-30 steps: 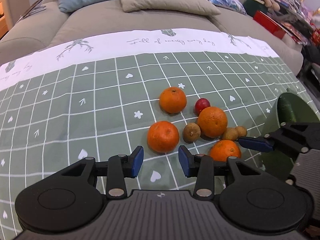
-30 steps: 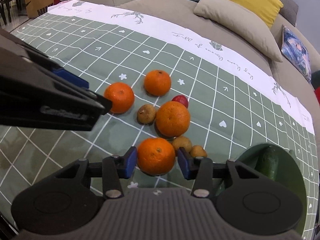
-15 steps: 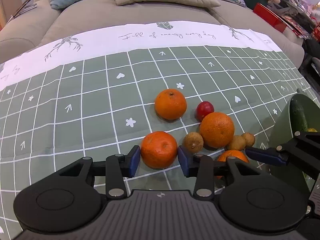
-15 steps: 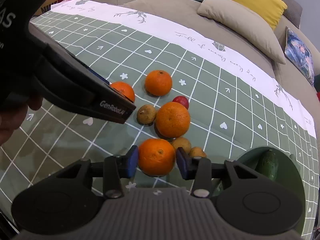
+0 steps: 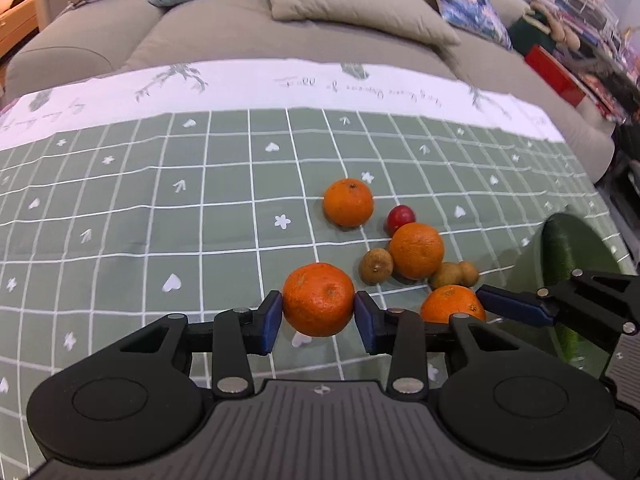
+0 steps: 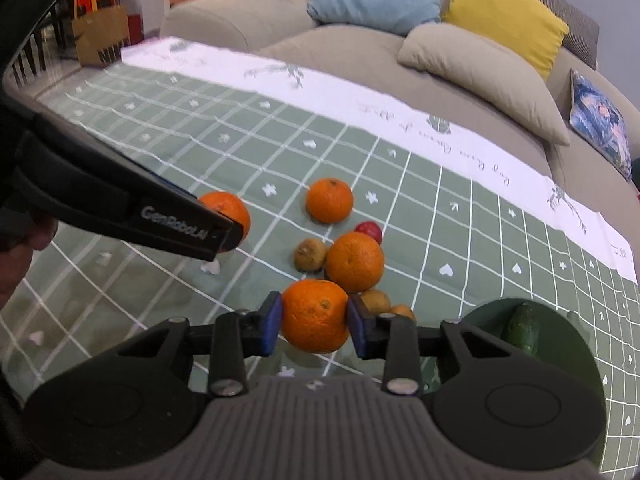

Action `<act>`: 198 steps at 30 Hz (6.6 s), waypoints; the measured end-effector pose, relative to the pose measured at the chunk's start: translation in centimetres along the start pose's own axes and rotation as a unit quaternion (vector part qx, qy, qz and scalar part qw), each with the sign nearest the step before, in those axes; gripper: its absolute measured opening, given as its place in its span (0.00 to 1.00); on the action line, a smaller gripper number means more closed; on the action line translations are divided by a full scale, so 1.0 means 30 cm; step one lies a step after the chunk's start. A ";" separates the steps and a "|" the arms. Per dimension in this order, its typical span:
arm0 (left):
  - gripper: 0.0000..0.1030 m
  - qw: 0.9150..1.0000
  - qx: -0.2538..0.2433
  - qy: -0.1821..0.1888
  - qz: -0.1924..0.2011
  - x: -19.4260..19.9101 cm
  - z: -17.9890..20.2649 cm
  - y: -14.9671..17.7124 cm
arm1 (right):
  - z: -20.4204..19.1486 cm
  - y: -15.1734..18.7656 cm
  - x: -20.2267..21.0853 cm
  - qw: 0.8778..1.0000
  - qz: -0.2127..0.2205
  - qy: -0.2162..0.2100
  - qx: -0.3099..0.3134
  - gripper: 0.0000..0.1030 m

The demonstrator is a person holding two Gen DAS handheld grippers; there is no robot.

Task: Organize fruits
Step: 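Carry both oranges over the colander and lower them beside the cucumber, then open both tools to drop the oranges and lift away from the colander, then grasp a brown kiwi with the left tool while the right tool reaches for another small fruit, then lift the kiwi with the left tool while the right tool grasps an orange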

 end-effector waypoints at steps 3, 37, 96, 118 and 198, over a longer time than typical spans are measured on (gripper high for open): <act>0.42 1.000 0.010 0.010 0.013 0.070 0.015 -0.002 | 0.011 -0.004 0.059 1.000 0.018 -0.012 -0.016 0.30; 0.42 0.984 -0.089 0.092 -0.124 0.002 0.637 0.067 | 0.470 0.345 0.262 0.988 -0.095 -0.011 -0.124 0.31; 0.53 0.996 0.029 0.079 -0.044 0.059 0.432 0.066 | 0.692 0.290 0.224 0.981 -0.048 0.074 -0.172 0.59; 0.20 0.990 0.008 0.121 -0.077 0.001 0.518 0.090 | 0.764 0.343 0.193 0.974 -0.085 0.109 -0.177 0.06; 0.24 0.999 -0.030 0.025 -0.030 -0.023 0.170 0.085 | 0.252 -0.013 0.015 0.981 -0.069 -0.138 -0.114 0.03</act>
Point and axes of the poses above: each gripper's, at about its wrist camera, not at the fingertips, and x roughly against the way its jaws point, z to its right, y to its underside, the point moved 5 cm from there along -x, roughly the way its jaws point, and after that the axes turned 4 degrees about -y, right-handed, at the moved point
